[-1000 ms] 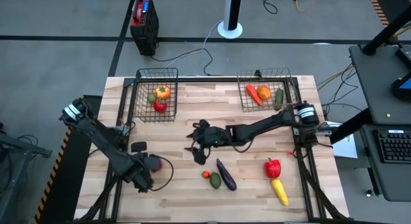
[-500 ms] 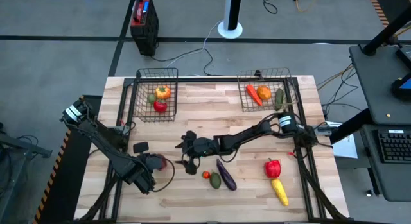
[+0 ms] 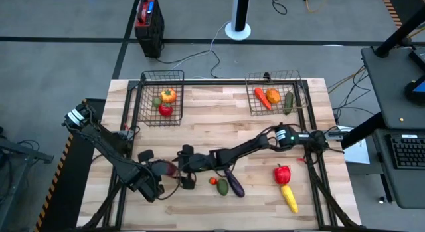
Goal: Sort produce into baskets
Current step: Put the apple into the left wire basket
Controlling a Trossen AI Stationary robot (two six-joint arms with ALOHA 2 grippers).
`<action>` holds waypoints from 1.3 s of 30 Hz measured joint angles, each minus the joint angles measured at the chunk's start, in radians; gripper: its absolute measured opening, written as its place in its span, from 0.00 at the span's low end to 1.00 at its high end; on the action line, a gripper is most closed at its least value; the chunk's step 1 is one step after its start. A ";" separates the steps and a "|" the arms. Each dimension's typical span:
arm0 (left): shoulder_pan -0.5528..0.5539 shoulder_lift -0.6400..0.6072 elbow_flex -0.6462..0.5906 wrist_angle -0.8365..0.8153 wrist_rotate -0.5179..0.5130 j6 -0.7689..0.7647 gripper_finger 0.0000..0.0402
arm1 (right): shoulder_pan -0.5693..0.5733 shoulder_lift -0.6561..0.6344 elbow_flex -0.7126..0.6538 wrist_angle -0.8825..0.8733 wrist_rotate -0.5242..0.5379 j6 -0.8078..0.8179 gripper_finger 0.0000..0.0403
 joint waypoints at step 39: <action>-0.110 -0.025 0.147 -0.037 -0.301 0.082 0.19 | -0.024 -0.017 0.042 -0.273 0.009 0.048 0.65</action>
